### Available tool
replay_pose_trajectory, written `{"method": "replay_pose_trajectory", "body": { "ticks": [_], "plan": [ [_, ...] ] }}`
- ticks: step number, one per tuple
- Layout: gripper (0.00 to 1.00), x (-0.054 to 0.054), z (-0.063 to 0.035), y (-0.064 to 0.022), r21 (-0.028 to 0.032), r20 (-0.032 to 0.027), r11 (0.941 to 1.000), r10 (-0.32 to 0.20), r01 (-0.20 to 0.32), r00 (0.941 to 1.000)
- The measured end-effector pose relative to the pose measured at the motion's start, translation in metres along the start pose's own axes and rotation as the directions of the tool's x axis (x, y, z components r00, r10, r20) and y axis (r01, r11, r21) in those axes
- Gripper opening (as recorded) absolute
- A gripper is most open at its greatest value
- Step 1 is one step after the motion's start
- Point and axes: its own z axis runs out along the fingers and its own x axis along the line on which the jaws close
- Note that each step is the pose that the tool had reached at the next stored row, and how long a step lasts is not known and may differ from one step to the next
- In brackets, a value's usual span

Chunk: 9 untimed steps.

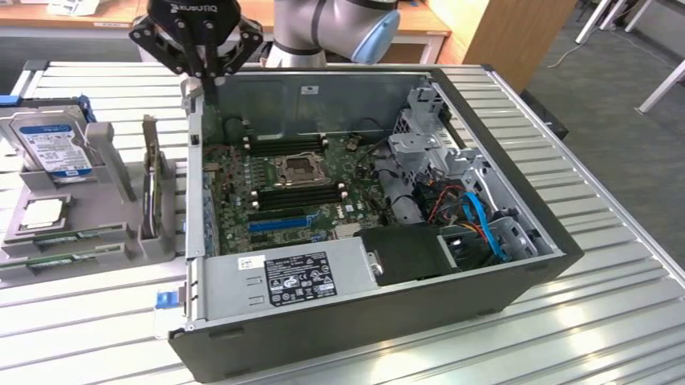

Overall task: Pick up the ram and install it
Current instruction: 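Reach for the ram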

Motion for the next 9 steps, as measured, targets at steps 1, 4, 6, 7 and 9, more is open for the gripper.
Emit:
{"method": "replay_pose_trajectory", "body": {
  "ticks": [1, 4, 6, 7, 9],
  "plan": [
    [0.1, 0.003, 0.0001, -0.0002, 0.0001, -0.0006, 1.0, 0.0, 0.0, 1.0],
    [0.1, 0.012, 0.0002, -0.0009, 0.0003, -0.0021, 1.0, 0.0, 0.0, 1.0],
    [0.1, 0.017, 0.0005, -0.0013, 0.0003, -0.0032, 1.0, 0.0, 0.0, 1.0],
    [0.1, 0.02, 0.0005, -0.0016, 0.0005, -0.004, 1.0, 0.0, 0.0, 1.0],
    [0.1, 0.027, 0.0008, -0.002, 0.0005, -0.0054, 1.0, 0.0, 0.0, 1.0]
  ]
}}
